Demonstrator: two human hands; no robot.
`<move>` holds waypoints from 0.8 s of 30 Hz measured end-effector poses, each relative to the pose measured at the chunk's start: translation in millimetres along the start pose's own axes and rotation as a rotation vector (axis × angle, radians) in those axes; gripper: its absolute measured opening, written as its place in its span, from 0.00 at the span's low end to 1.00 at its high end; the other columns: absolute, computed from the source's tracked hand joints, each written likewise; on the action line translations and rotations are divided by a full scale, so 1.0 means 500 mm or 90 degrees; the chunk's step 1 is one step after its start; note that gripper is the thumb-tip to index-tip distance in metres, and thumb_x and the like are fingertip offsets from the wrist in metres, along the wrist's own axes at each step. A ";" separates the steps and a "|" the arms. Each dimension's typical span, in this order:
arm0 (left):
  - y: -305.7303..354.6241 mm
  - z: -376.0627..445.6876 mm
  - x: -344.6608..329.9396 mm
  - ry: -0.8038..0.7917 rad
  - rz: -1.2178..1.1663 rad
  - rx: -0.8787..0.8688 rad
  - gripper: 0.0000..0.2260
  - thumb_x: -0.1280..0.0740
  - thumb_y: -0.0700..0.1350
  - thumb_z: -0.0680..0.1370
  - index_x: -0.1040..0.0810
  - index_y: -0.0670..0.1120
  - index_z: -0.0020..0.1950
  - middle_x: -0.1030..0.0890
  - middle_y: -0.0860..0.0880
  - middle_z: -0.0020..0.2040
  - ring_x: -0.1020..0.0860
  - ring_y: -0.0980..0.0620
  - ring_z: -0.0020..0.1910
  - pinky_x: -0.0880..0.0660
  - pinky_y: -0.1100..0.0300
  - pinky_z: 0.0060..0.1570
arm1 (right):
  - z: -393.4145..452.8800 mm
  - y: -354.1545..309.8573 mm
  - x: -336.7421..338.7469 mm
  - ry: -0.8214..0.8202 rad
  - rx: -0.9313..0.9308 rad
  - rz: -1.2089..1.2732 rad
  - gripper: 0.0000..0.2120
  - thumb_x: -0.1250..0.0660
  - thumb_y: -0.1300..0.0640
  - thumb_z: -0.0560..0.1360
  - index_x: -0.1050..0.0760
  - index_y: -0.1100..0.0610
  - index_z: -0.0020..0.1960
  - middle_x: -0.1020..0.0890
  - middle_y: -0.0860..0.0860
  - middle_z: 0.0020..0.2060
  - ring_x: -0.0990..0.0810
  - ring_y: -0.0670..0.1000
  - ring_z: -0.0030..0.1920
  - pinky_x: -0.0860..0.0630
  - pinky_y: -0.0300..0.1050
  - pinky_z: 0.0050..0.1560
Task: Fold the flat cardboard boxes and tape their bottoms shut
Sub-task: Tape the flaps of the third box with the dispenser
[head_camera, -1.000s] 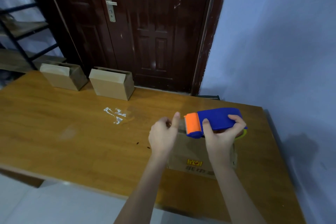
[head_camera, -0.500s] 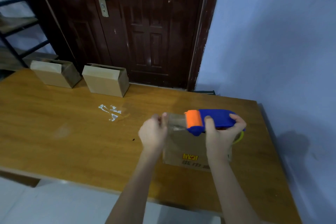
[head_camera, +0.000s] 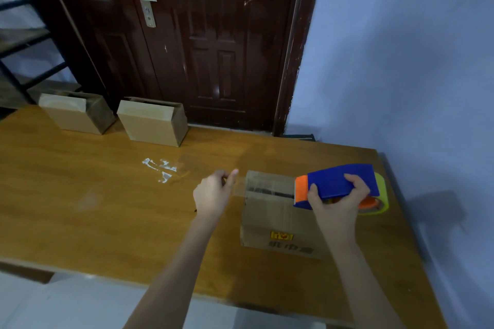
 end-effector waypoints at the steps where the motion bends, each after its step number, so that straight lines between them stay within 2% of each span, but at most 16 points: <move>1: 0.001 0.002 -0.006 0.001 0.005 0.000 0.20 0.44 0.62 0.78 0.23 0.47 0.43 0.24 0.52 0.32 0.24 0.50 0.33 0.35 0.60 0.30 | 0.001 0.007 -0.001 -0.005 -0.011 -0.009 0.32 0.28 0.70 0.68 0.45 0.53 0.59 0.32 0.42 0.48 0.24 0.42 0.41 0.25 0.30 0.37; 3: 0.001 0.008 -0.015 -0.005 0.017 -0.003 0.20 0.43 0.62 0.78 0.23 0.47 0.43 0.24 0.52 0.32 0.25 0.50 0.33 0.36 0.60 0.30 | 0.005 0.016 -0.006 -0.019 -0.021 -0.037 0.31 0.27 0.69 0.69 0.43 0.54 0.60 0.32 0.42 0.46 0.24 0.43 0.41 0.25 0.34 0.35; 6: -0.007 0.018 -0.025 -0.017 0.039 -0.005 0.20 0.44 0.62 0.79 0.23 0.48 0.43 0.23 0.51 0.33 0.22 0.48 0.35 0.35 0.60 0.30 | 0.006 0.024 -0.017 -0.048 -0.022 -0.103 0.28 0.27 0.66 0.70 0.38 0.62 0.63 0.32 0.41 0.43 0.25 0.41 0.39 0.28 0.34 0.33; 8: -0.015 0.022 -0.032 -0.018 0.050 -0.004 0.20 0.44 0.62 0.79 0.23 0.48 0.44 0.22 0.51 0.33 0.22 0.48 0.35 0.35 0.60 0.29 | 0.007 0.029 -0.023 -0.059 -0.027 -0.123 0.28 0.27 0.65 0.70 0.38 0.64 0.64 0.32 0.41 0.42 0.25 0.41 0.37 0.27 0.35 0.33; 12: -0.025 0.023 -0.046 -0.016 0.069 -0.004 0.21 0.44 0.62 0.79 0.23 0.47 0.45 0.20 0.49 0.34 0.21 0.47 0.36 0.32 0.59 0.31 | 0.012 0.037 -0.033 -0.091 -0.006 -0.178 0.27 0.27 0.62 0.71 0.35 0.65 0.63 0.32 0.41 0.40 0.25 0.49 0.38 0.22 0.47 0.36; 15: -0.031 0.020 -0.059 -0.020 0.080 0.000 0.20 0.44 0.62 0.79 0.22 0.47 0.48 0.19 0.48 0.36 0.20 0.46 0.38 0.33 0.59 0.32 | 0.013 0.047 -0.039 -0.110 0.014 -0.220 0.26 0.26 0.61 0.70 0.34 0.67 0.63 0.32 0.44 0.38 0.24 0.53 0.37 0.21 0.52 0.34; 18: -0.039 0.015 -0.075 -0.022 0.098 0.007 0.20 0.44 0.61 0.79 0.22 0.47 0.50 0.18 0.47 0.37 0.20 0.46 0.38 0.33 0.59 0.32 | 0.009 0.057 -0.041 -0.125 0.006 -0.237 0.25 0.27 0.61 0.71 0.33 0.66 0.63 0.29 0.48 0.38 0.22 0.55 0.36 0.22 0.53 0.32; 24: -0.049 -0.002 -0.103 -0.046 0.054 0.066 0.20 0.44 0.60 0.80 0.23 0.45 0.50 0.19 0.47 0.38 0.21 0.45 0.38 0.34 0.59 0.32 | 0.008 0.071 -0.042 -0.131 -0.005 -0.244 0.25 0.27 0.61 0.71 0.33 0.67 0.62 0.28 0.50 0.39 0.22 0.55 0.36 0.22 0.54 0.33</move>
Point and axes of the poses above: each hand's wrist, its own z-axis towards the middle knuckle, its own x-axis out of the back of the hand, y = z × x, the point moved 1 cm from there along z, towards the middle knuckle
